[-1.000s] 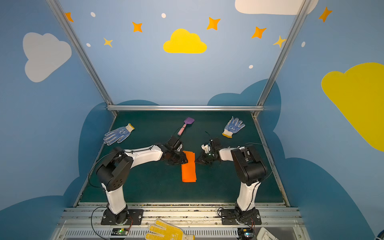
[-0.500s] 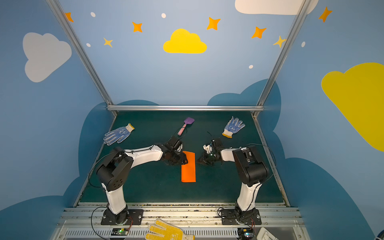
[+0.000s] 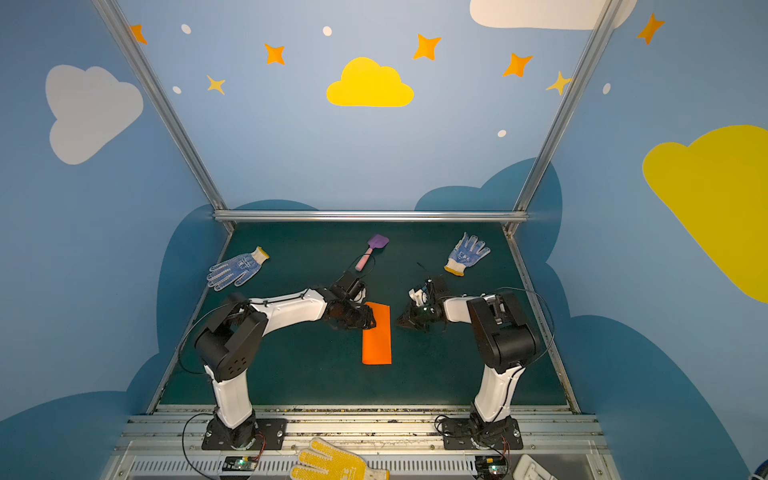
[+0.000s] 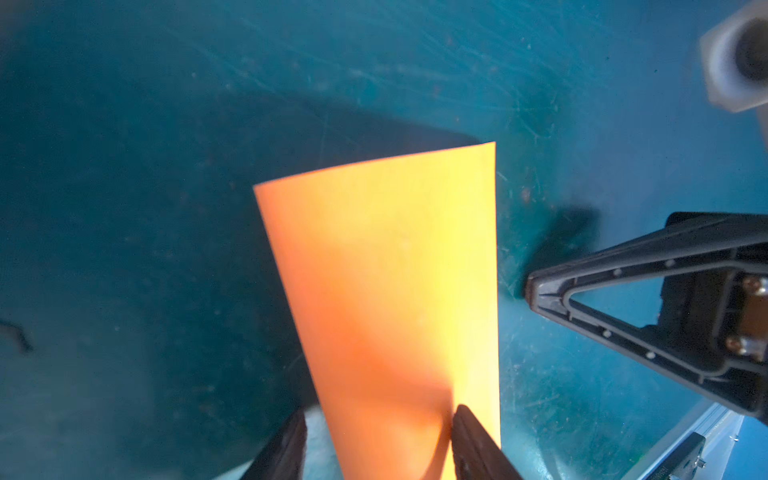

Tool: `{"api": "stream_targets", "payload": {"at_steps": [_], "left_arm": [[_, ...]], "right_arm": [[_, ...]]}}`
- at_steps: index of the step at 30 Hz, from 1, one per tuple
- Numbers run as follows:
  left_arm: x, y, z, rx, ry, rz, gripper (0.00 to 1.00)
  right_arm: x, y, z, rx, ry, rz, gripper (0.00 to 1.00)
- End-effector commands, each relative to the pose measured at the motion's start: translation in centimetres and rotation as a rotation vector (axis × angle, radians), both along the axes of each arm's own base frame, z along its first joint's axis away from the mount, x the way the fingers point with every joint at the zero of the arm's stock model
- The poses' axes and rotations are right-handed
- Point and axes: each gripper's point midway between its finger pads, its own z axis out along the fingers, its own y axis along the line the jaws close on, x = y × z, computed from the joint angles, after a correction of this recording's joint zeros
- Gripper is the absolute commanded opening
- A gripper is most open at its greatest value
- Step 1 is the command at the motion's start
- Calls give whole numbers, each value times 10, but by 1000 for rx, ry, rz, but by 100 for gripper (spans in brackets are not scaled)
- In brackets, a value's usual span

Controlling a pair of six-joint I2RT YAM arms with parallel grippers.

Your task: Fold a paper plane with a square sheet of paper (fold left side to right side)

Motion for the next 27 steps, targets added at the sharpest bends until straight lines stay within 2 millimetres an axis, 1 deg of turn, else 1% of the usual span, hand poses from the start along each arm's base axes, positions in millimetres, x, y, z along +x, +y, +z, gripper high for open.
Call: {"api": "stream_targets", "payload": {"at_steps": [1,8,19,27], "left_arm": [[-13,14,-29,90,64,-20,57],[-15,16,-34,105,72,-33,57],[-17,19,-39,120,78,-40,56],[-16,19,-41,123,81,-39,56]], "right_arm": [[-8,-4,-11,-18,37,5,0],[-6,2,2,8,4,21,0],[-9,21,24,25,-53,53,0],[-16,37,22,13,-52,91,0]]}}
